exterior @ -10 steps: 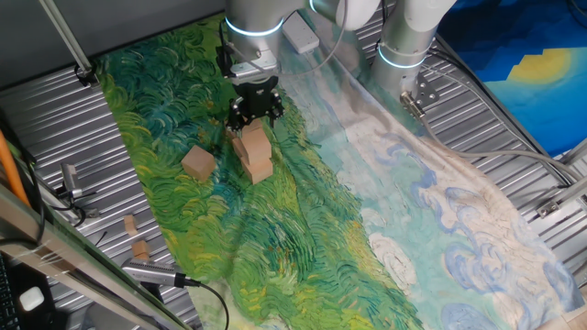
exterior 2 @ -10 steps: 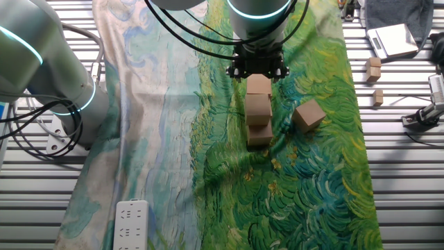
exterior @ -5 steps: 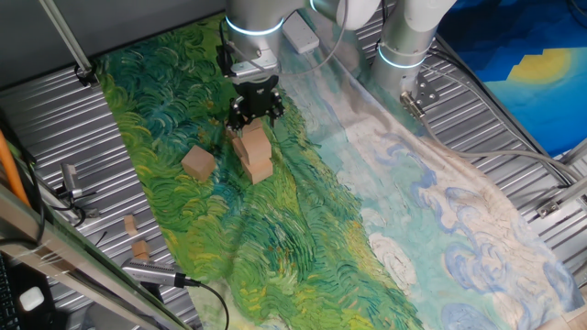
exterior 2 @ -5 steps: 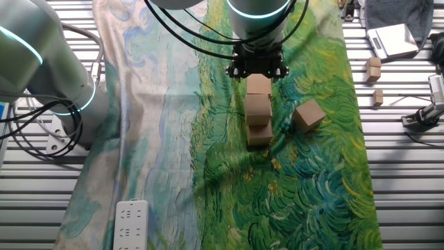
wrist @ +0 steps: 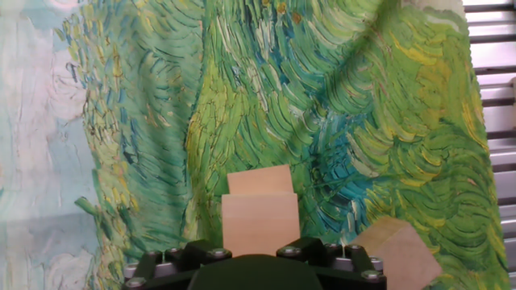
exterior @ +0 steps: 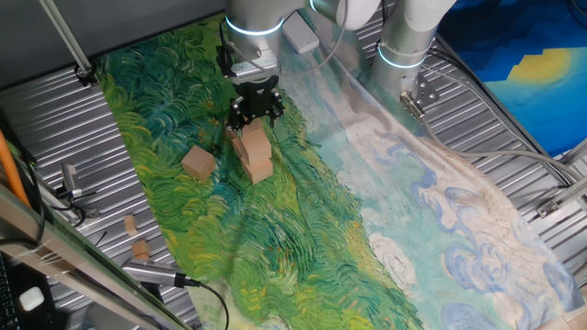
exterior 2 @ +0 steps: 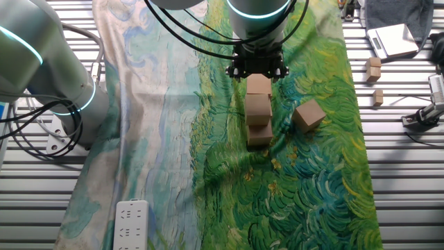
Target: Stack the blocks into a pyramid shape
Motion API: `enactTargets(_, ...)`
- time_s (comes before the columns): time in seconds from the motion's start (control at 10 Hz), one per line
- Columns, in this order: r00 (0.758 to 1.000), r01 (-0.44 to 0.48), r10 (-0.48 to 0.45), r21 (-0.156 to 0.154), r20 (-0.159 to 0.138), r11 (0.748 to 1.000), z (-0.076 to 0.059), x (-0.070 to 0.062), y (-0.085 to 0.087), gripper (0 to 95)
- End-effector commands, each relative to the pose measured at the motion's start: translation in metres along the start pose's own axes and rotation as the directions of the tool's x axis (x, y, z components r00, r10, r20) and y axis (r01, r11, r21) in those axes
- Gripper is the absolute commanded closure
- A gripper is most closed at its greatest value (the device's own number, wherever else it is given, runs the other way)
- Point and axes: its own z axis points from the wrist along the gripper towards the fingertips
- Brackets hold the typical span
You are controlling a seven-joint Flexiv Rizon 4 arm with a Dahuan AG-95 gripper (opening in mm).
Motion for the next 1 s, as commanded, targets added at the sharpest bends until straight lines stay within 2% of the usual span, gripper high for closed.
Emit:
enactTargets(0.1, 1.000, 0.000, 0.000, 0.000, 0.000, 1.000, 0.000, 0.000, 0.000, 19.0)
enactTargets(0.2, 0.955, -0.281, 0.281, 0.011, -0.094, 0.960, -0.050, -0.051, 0.030, 19.0)
enactTargets(0.4, 0.953, -0.287, 0.287, 0.015, -0.094, 0.958, -0.050, -0.051, 0.030, 57.0)
enactTargets(0.5, 0.953, -0.289, 0.289, 0.015, -0.094, 0.957, -0.050, -0.052, 0.030, 57.0)
enactTargets(0.6, 0.953, -0.288, 0.288, 0.016, -0.092, 0.958, -0.050, -0.052, 0.030, 95.0)
enactTargets(1.0, 0.952, -0.288, 0.289, 0.020, -0.101, 0.957, -0.050, -0.053, 0.029, 95.0)
